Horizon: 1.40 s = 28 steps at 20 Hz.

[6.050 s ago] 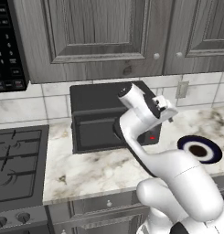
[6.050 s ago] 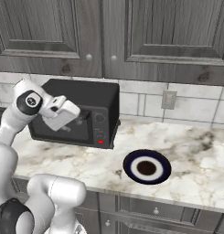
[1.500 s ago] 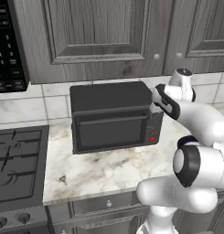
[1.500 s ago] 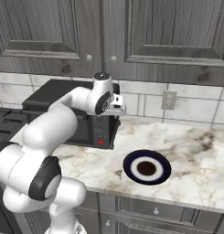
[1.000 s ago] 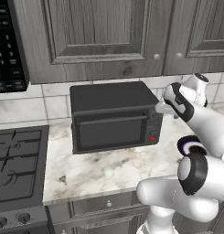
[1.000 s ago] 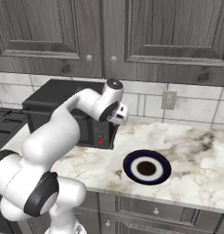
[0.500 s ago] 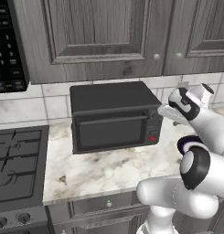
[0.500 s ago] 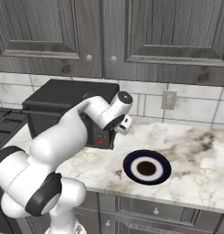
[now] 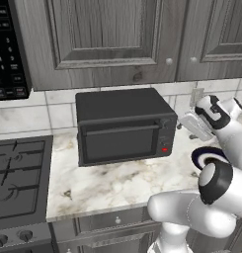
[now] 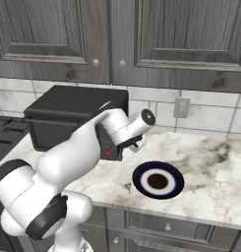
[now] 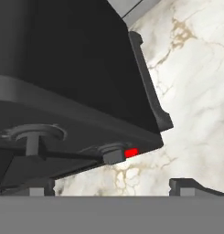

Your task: Pick up the bagel from the plate, place it on the toaster oven rack, close the door, and set the timer.

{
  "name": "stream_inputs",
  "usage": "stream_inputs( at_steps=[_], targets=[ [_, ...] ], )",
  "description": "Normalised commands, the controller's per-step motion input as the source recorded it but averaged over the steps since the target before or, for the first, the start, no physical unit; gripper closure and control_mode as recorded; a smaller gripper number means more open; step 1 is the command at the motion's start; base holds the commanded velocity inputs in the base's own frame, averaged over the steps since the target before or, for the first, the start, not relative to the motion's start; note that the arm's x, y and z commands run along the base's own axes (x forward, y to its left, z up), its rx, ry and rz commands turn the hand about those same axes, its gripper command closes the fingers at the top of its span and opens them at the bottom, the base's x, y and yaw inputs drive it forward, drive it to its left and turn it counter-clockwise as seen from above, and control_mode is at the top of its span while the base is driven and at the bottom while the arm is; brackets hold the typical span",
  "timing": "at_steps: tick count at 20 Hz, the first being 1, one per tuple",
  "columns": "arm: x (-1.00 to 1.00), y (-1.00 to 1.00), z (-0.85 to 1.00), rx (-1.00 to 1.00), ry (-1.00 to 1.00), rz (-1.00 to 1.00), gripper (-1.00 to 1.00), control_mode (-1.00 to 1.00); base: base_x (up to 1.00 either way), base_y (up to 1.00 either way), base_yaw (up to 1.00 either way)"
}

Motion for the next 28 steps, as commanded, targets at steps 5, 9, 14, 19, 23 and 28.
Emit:
stream_inputs(
  at_steps=[5, 9, 14, 19, 23, 28],
  targets=[
    [-0.54, -0.07, 0.38, 0.23, 0.00, 0.00, -1.00, -1.00, 0.00, 0.00, 0.00],
    [-0.02, 0.17, 0.19, 0.22, 0.00, 0.00, -1.00, -1.00, 0.00, 0.00, 0.00],
    [0.45, 0.48, 0.00, 0.14, 0.00, 0.02, -1.00, -1.00, 0.00, 0.00, 0.00],
    [0.36, 0.41, 0.00, 0.05, 0.00, 0.07, -1.00, -1.00, 0.00, 0.00, 0.00],
    [0.03, 0.11, 0.00, 0.01, 0.00, 0.14, -1.00, -1.00, 0.00, 0.00, 0.00],
    [0.16, 0.00, 0.00, 0.01, -0.03, 0.14, -1.00, -1.00, 0.00, 0.00, 0.00]
  ],
)
